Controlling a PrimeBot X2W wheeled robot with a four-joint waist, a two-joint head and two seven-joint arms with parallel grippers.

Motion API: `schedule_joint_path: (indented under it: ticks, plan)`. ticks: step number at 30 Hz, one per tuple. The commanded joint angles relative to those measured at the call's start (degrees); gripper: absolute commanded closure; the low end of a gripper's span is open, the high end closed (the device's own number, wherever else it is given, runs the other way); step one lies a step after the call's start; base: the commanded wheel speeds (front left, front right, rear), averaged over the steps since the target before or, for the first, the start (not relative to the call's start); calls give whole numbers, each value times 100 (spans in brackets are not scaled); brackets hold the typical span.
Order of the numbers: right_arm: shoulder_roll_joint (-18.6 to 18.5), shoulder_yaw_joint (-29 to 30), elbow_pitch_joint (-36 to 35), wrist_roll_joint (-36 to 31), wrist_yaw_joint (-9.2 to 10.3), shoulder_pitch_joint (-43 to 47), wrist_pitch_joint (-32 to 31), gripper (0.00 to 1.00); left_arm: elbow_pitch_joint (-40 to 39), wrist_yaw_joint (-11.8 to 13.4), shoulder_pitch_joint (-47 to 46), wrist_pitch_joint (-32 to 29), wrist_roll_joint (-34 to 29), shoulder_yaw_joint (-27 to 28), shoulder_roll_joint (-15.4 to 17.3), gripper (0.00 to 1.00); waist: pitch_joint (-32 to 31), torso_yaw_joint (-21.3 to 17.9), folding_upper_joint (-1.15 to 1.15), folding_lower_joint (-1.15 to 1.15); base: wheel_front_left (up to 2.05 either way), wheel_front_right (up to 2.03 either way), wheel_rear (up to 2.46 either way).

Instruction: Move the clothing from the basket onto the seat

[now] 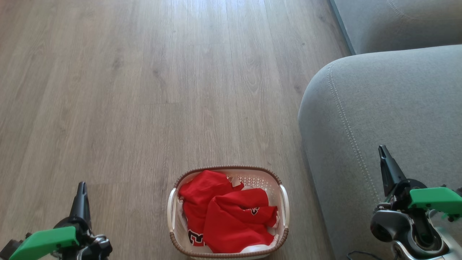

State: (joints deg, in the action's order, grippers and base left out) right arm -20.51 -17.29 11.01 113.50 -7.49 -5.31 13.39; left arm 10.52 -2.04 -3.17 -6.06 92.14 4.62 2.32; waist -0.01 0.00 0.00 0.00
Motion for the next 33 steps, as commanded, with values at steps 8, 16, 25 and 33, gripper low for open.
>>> schedule_joint_path:
  ticks: [8,16,25,33]
  plan:
    - [-161,-72,-212,9,0,-244,45,100,-201,-44,-258,-36,2,200,55,100,0,0,0,0,0,0,0]
    - [-162,-72,-212,9,0,-245,45,100,-201,-44,-258,-36,2,200,55,100,0,0,0,0,0,0,0]
    - [-162,-73,-212,9,0,-245,45,100,-201,-44,-258,-36,2,200,55,100,0,0,0,0,0,0,0]
    - [135,-63,234,-42,-1,118,1,0,240,-3,109,35,-8,-41,-23,0,-5,0,0,0,0,0,0]
